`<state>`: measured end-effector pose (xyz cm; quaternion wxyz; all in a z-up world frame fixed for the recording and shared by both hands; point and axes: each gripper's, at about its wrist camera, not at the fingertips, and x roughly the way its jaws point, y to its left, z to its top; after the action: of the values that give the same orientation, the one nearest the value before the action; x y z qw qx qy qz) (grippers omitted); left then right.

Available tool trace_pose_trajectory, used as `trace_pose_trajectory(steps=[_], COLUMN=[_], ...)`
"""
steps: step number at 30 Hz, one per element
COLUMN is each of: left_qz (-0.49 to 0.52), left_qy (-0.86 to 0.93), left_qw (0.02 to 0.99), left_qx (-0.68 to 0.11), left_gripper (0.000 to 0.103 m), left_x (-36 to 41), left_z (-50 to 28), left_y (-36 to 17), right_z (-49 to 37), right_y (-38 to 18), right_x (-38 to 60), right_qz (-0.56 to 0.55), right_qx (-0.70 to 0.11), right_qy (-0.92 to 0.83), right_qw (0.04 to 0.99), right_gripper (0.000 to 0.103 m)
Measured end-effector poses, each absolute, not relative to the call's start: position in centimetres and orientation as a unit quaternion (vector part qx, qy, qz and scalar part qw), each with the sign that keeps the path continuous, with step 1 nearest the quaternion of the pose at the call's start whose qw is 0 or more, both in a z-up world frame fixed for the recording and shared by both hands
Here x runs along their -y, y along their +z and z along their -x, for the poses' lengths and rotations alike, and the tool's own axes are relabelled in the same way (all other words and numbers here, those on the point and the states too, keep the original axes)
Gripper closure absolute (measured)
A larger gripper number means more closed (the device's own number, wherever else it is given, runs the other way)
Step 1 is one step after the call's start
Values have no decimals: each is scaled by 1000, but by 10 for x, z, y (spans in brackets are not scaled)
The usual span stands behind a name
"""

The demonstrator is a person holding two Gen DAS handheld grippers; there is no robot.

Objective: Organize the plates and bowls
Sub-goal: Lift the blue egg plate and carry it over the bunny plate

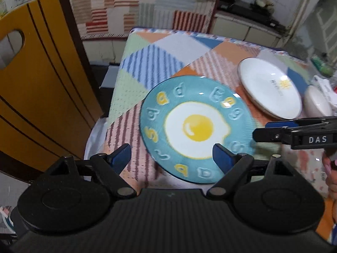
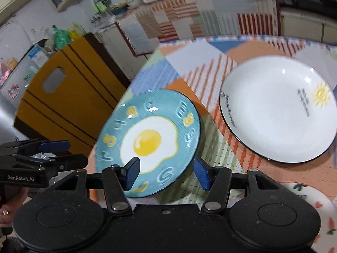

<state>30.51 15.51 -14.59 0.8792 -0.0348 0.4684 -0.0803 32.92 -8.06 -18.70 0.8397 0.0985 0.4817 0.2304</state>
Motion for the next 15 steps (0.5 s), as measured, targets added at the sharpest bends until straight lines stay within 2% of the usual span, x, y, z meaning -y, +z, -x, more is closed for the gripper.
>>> trace_pose_trajectory(steps=[3, 7, 10, 15], left_qz=[52, 79, 82, 81], left_qy=[-62, -59, -53, -25], left_qw=[880, 864, 862, 867], left_qx=[-468, -493, -497, -491], left_gripper=[20, 36, 40, 42], left_x=[-163, -173, -177, -184], left_z=[-317, -327, -329, -342], left_y=[-161, -181, -189, -196], right_z=[-340, -353, -359, -366], right_y=[-203, -219, -225, -231], right_x=[78, 80, 82, 83], right_qz=[-106, -132, -149, -145], right_qx=[-483, -489, -479, -472], right_qy=[227, 211, 208, 215], right_qw=[839, 836, 840, 843], right_gripper=[41, 41, 43, 77])
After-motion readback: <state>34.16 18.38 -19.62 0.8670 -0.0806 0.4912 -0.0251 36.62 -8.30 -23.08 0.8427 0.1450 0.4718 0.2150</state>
